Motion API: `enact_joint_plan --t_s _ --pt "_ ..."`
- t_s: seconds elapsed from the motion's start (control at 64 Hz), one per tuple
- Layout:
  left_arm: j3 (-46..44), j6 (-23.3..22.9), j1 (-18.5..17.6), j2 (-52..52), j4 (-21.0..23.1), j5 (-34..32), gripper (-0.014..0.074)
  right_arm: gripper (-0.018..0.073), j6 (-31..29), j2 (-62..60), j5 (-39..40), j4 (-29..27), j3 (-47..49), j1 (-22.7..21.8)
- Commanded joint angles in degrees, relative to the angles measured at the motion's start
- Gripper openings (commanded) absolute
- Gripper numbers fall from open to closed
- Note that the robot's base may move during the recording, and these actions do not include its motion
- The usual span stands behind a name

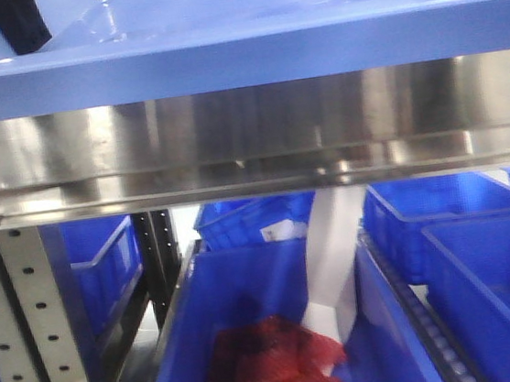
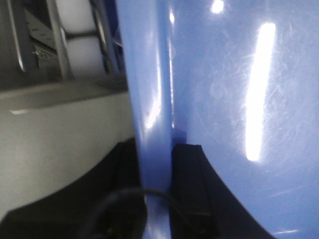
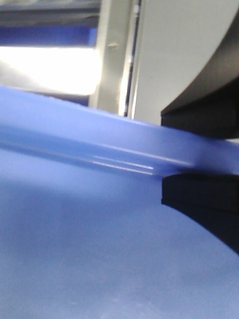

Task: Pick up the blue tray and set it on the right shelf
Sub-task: 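Raise the held tray above the metal shelf edge with both grippers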

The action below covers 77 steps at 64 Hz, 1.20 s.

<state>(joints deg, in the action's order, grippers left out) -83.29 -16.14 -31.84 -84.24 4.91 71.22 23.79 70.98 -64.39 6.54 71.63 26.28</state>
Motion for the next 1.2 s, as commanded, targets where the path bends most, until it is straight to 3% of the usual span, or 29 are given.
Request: enact_joint_plan --t_s 0.0,1.188 --pt "-1.33 1.52 -0.78 1.91 2.03 5.49 -0.0048 0.0057 -1.44 -1.56 4.77 -0.86 1.84 0.5" --pt "-1.33 1.52 -0.78 1.91 2.16 5.49 -0.0048 0.0057 -1.44 -1.56 4.77 -0.86 1.84 0.5"
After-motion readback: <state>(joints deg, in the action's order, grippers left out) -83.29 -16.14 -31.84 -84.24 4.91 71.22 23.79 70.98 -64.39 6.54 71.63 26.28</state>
